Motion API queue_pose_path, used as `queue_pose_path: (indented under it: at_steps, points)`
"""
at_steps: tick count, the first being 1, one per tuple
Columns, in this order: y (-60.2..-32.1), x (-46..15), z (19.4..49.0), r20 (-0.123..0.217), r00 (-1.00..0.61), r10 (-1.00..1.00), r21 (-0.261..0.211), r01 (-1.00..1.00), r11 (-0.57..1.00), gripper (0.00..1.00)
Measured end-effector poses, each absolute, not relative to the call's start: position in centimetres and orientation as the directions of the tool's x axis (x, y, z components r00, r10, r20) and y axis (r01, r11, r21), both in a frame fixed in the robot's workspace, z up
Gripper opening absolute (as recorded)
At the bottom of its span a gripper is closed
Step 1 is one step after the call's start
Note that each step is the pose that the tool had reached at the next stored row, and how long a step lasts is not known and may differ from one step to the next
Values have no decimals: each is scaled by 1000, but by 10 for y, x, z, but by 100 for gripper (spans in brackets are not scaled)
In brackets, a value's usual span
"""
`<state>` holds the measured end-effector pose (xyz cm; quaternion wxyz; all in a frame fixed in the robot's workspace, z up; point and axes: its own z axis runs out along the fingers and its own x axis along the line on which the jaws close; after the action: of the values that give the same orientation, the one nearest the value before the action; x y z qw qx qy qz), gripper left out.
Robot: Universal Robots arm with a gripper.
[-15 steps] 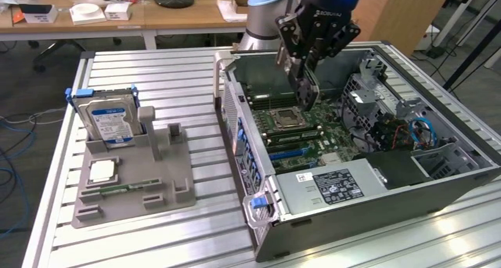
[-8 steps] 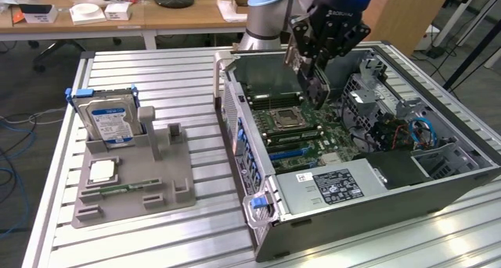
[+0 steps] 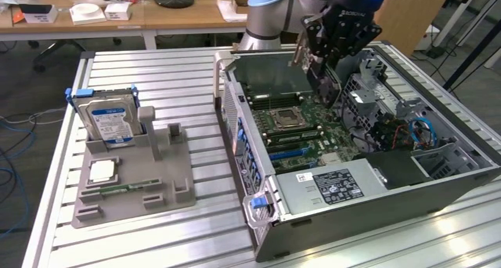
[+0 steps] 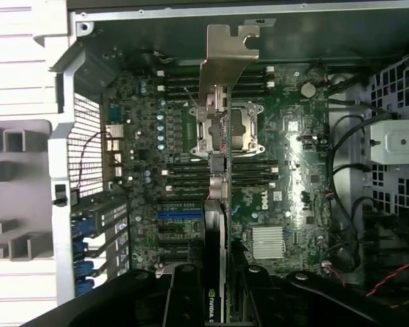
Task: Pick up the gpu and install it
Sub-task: 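Pick up the gpu and move the gpu toward the slot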
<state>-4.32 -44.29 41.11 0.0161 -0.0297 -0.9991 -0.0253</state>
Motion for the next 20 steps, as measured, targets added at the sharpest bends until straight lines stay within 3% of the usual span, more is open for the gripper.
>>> queue_pose_path:
  at_steps: [20]
  points:
    - [-443, -6, 411, 36, -998, 52, 52, 54, 997, 26]
